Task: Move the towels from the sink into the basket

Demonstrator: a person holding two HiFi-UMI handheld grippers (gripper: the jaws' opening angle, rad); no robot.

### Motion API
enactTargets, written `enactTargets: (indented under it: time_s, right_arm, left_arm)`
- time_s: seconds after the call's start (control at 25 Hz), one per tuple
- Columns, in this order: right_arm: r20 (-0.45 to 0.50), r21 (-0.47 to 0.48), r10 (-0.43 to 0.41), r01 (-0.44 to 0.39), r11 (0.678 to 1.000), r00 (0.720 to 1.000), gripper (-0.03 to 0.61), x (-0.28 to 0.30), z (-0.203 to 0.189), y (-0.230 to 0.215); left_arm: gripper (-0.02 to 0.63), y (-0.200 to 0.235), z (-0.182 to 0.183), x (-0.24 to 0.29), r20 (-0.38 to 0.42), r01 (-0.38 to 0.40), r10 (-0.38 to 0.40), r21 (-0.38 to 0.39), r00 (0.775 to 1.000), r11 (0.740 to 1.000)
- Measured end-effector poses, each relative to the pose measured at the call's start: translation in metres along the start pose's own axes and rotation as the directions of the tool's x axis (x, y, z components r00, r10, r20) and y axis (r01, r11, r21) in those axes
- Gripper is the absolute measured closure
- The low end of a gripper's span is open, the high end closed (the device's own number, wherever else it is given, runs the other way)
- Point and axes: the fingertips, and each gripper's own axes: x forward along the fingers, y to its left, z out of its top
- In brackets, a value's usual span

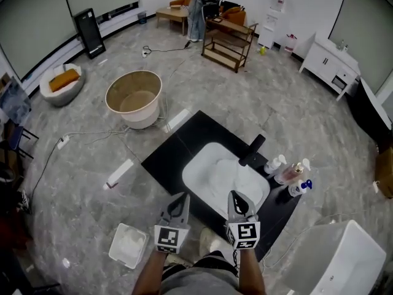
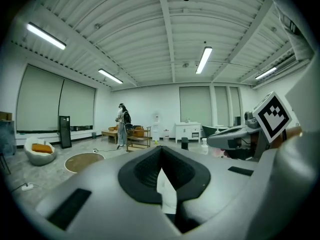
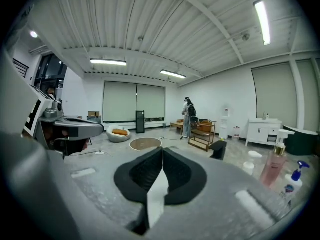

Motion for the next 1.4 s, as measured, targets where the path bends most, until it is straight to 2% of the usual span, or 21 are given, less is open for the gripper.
enactTargets:
  time_s: [0.16,0.32,0.76,0.84,0.92,1.04,1.12,1.24,1.4]
  right_arm:
    - [-0.045,0.018,-0.028,0.029,0.999,0.999,0.575,0.013,-0.021,-0.055]
    - [-0.086,0.026,-0.031,0.033,0.999,0.996,0.575,0.037,-0.044,-0.092]
    - [-0.248,0.093,-0.029,0.054,0.994,0.968,0.574,0.088,-0.143,-0.148]
    - [-0.279,0.112,-0.014,0.047,0.993,0.96,0.481,0.097,-0.158,-0.153]
    - [-0.317,0.123,0.001,0.041,0.992,0.948,0.43,0.106,-0.175,-0.156]
    - [-0.379,0.136,0.027,0.027,0.99,0.925,0.316,0.118,-0.202,-0.16]
    - [-0.417,0.14,0.032,0.029,0.99,0.908,0.269,0.125,-0.217,-0.162]
    - [-0.456,0.125,0.008,0.055,0.991,0.89,0.226,0.133,-0.237,-0.168]
    - [-0.493,0.1,-0.01,0.068,0.993,0.87,0.206,0.143,-0.256,-0.171]
  left_arm:
    - [0.604,-0.028,-0.013,0.055,-0.042,0.042,-0.043,-0.013,0.998,0.999]
    - [0.604,-0.042,-0.034,0.102,-0.083,0.068,-0.071,-0.034,0.994,0.997]
    - [0.604,-0.07,-0.105,0.184,-0.189,0.145,-0.156,-0.071,0.97,0.987]
    - [0.604,-0.072,-0.113,0.193,-0.205,0.153,-0.165,-0.073,0.965,0.986]
    - [0.604,-0.074,-0.12,0.2,-0.219,0.156,-0.17,-0.078,0.961,0.985]
    - [0.604,-0.075,-0.129,0.209,-0.233,0.158,-0.174,-0.087,0.957,0.984]
    - [0.604,-0.075,-0.133,0.213,-0.241,0.158,-0.175,-0.091,0.955,0.983]
    - [0.604,-0.075,-0.14,0.219,-0.253,0.157,-0.177,-0.097,0.951,0.983]
    - [0.604,-0.073,-0.146,0.225,-0.265,0.156,-0.178,-0.103,0.948,0.982]
